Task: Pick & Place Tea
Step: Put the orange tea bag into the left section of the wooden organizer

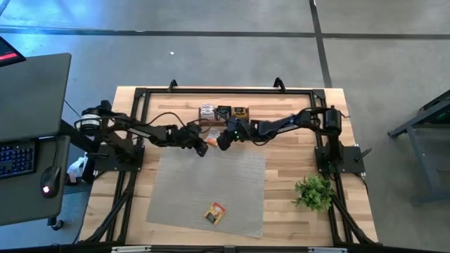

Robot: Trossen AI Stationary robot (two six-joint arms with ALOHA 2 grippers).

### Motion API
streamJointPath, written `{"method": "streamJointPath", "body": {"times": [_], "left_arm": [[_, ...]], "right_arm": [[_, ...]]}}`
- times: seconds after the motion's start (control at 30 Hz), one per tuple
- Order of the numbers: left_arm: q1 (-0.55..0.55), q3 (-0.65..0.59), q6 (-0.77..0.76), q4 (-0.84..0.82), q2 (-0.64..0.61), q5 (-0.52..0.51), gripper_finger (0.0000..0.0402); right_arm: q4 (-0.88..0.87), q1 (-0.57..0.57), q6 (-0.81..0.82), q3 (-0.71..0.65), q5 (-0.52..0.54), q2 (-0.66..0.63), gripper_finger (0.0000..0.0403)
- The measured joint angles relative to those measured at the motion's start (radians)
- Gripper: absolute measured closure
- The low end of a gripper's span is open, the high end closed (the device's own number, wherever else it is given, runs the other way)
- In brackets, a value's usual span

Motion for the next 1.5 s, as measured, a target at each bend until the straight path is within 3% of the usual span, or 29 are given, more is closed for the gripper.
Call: {"method": "streamJointPath", "body": {"times": [0.2,0.63,0.87,1.2,1.37,1.5], "left_arm": [[0.008,0.023,0.012,0.000,0.038,-0.004,0.0286],[0.020,0.043,0.096,0.031,0.041,0.106,0.0286],[0.019,0.043,0.123,0.046,0.041,0.110,0.0286],[0.019,0.042,0.122,0.046,0.041,0.119,0.0286],[0.019,0.042,0.149,0.052,0.048,0.123,0.0286],[0.019,0.043,0.190,0.070,0.084,0.182,0.0286]], "right_arm": [[0.011,0.000,0.040,0.000,-0.002,0.023,0.0290],[0.104,-0.032,0.058,0.012,-0.069,0.104,0.0291],[0.104,-0.032,-0.030,0.052,-0.062,0.107,0.0292],[0.051,-0.031,-0.042,0.059,-0.061,0.106,0.0327],[0.052,-0.028,-0.042,0.059,-0.040,0.106,0.0317],[0.062,-0.028,-0.042,0.059,-0.036,0.106,0.0303]]}}
